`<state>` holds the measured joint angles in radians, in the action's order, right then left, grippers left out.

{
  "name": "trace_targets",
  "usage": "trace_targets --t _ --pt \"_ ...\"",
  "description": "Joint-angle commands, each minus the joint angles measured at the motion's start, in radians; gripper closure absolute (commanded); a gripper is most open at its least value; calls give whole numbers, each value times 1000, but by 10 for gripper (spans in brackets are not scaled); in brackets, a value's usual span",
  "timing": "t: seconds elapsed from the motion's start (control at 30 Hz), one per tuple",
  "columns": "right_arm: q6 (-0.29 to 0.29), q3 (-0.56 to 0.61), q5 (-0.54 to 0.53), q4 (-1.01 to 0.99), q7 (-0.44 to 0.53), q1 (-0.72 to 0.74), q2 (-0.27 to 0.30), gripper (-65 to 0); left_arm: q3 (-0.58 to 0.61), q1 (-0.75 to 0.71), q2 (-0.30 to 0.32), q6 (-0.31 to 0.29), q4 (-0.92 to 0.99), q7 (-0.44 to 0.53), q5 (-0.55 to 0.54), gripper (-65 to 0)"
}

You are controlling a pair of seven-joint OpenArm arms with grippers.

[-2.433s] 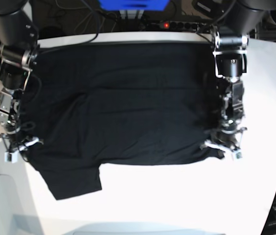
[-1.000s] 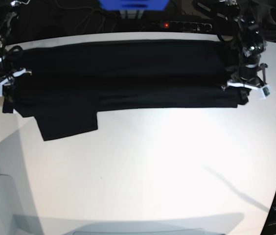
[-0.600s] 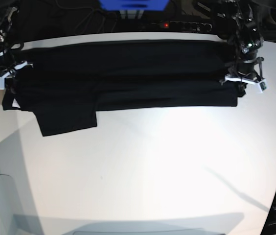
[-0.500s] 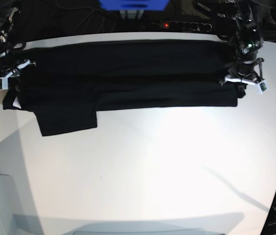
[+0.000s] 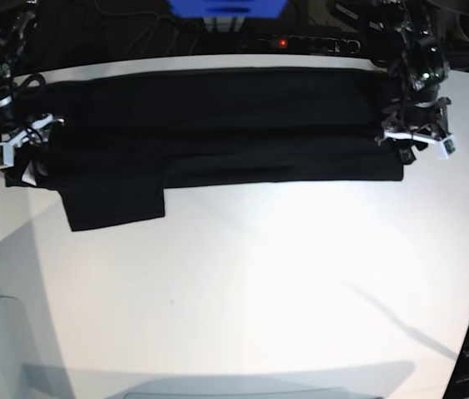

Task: Fold the T-shirt properly
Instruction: 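Regrasp the hanging hem with the right gripper and tuck it under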

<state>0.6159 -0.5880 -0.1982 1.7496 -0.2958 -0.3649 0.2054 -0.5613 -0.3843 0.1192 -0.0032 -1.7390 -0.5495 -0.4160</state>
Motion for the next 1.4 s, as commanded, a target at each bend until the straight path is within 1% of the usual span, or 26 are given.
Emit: trace_targets --t 0.0,0.13,0.23,0.37,0.43,0.5,0.53,0.57,0.63,0.7,0.83,0.93,1.07,1.13,1.27,1.37 --pt "0 -8 -14 16 28 16 10 -427 -7 6 10 2 -29 24 -4 -282" --pt "0 -7 -14 14 -29 45 7 -427 -7 17 12 7 -36 24 -4 -282" --pt "0 -7 -14 11 -72 76 7 -427 -7 54 14 7 -22 16 6 -281" --pt "0 -5 -14 -40 -92 126 12 -427 1 67 14 7 7 16 6 -272" --pt "0 4 -14 -86 -92 155 15 -427 2 69 14 6 15 16 6 -212" --pt "0 21 -14 -132 -92 178 35 -427 4 80 14 6 15 16 6 -106" --pt "0 35 -14 -149 -92 186 44 -427 1 83 14 6 15 16 6 -39" --pt "0 53 -14 -158 -92 188 52 -427 -1 83 14 6 15 15 6 0" --pt "0 93 -14 -164 -92 197 62 -427 -6 80 15 4 15 15 6 -13" --pt "0 124 -14 -165 -92 221 67 -427 -6 80 15 4 9 15 6 0" --pt "0 178 -14 -179 -93 275 67 -427 -6 78 15 4 3 15 6 -1" --pt "0 213 -13 -250 -99 333 67 -427 -6 78 14 2 1 15 6 -1" --pt "-3 211 -11 -377 -187 427 73 -427 -6 78 14 2 1 15 6 -1" --pt "-4 216 -11 -426 -219 442 96 -427 -6 78 15 4 1 15 6 -1" --pt "-8 216 -10 -491 -220 444 102 -427 -6 78 15 4 1 15 6 -1" --pt "-8 216 59 -508 -220 444 98 -427 -6 81 17 6 1 15 6 -1"
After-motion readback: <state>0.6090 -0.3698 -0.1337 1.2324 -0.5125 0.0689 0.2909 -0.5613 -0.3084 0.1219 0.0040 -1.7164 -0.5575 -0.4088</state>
